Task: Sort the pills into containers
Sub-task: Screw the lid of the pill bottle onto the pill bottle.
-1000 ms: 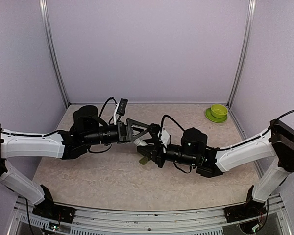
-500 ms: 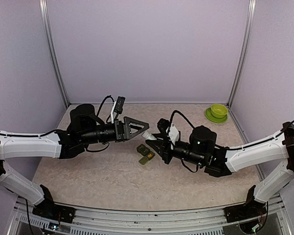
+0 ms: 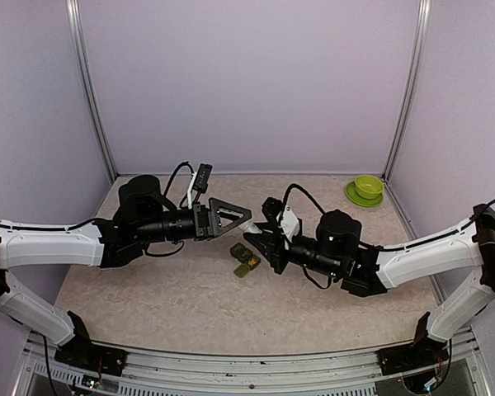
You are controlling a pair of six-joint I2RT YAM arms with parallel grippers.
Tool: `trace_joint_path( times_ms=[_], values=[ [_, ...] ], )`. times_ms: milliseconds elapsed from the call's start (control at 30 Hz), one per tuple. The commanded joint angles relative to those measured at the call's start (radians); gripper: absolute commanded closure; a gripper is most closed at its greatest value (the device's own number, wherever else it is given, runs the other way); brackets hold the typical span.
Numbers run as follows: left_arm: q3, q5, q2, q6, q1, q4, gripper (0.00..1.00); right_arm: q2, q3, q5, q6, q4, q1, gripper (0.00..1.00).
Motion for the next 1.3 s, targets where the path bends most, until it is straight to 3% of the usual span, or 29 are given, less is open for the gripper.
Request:
trace_joint_path(
  times_ms=[0, 833, 1267],
  values=[
    [-0.009, 0.021, 0.011, 0.002, -0.004, 0.028, 0.01, 0.029, 0.033, 0.001, 0.001, 0.010, -0.008, 1.00],
    [-0.039, 0.035, -0.008, -0.025, 0.005, 0.119, 0.01, 0.176, 0.110, -0.128, 0.018, -0.013, 0.023, 1.00],
    [-0.023, 0.029, -0.066, 0.021, 0.040, -0.105, 0.04, 0.030, 0.036, -0.103, -0.116, -0.063, 0.027, 1.00]
  ],
)
